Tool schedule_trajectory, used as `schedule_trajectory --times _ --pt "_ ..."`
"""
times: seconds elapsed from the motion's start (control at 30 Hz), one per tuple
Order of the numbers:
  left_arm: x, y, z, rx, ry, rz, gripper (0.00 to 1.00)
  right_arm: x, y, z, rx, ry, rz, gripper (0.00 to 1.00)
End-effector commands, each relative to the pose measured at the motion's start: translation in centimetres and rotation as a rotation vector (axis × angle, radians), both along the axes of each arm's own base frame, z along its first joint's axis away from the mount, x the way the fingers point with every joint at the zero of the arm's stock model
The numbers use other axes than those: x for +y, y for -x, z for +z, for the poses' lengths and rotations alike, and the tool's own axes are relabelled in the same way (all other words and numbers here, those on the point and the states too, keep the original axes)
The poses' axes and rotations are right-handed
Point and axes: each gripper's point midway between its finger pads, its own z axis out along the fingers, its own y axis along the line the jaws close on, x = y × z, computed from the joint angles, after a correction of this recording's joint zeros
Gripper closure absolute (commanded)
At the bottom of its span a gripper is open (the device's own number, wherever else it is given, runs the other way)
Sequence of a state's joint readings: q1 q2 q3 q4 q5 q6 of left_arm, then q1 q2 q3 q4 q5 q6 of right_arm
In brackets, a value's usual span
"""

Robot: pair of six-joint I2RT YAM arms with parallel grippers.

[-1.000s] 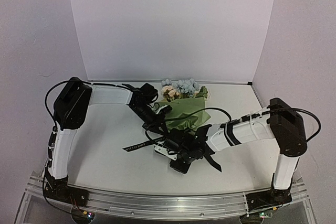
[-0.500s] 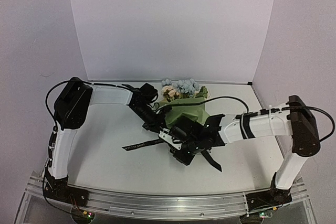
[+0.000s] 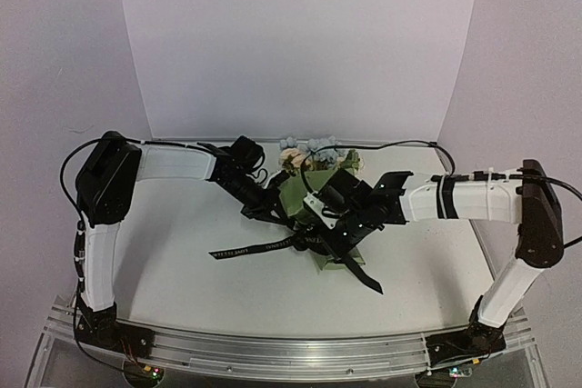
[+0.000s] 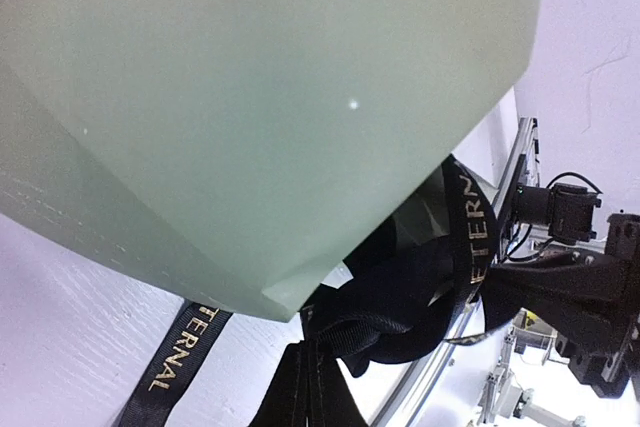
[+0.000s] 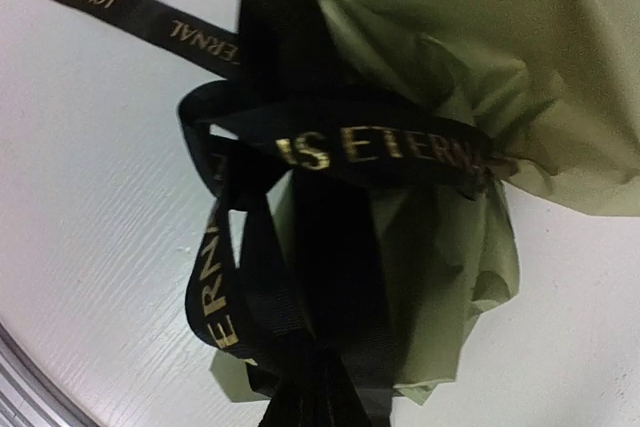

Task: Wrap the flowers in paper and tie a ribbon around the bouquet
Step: Tie the half-tied ribbon around the folded bouquet.

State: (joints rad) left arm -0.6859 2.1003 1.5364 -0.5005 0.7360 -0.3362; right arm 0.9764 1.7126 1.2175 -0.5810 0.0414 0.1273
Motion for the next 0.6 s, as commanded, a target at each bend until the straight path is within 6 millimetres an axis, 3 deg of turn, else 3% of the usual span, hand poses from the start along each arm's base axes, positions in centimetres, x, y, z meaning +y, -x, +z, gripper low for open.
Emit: schedule_trajectory --times 0.0,0.37,0.57 --pt "-0.4 -0.9 2.9 -0.075 0.056 0.014 1.0 -1.1 -2.3 3.2 -0.049 -0.04 -0.092 1.0" --pt "-1.7 -2.3 3.9 -0.079 0.096 0.029 1.0 -3.9 -7.0 4.9 -0.107 0.004 -0.228 1.0" --pt "-2.7 -3.8 4.4 -0.084 0.118 0.072 1.0 -6.2 -9.3 3.6 -0.091 0.03 -0.337 1.0"
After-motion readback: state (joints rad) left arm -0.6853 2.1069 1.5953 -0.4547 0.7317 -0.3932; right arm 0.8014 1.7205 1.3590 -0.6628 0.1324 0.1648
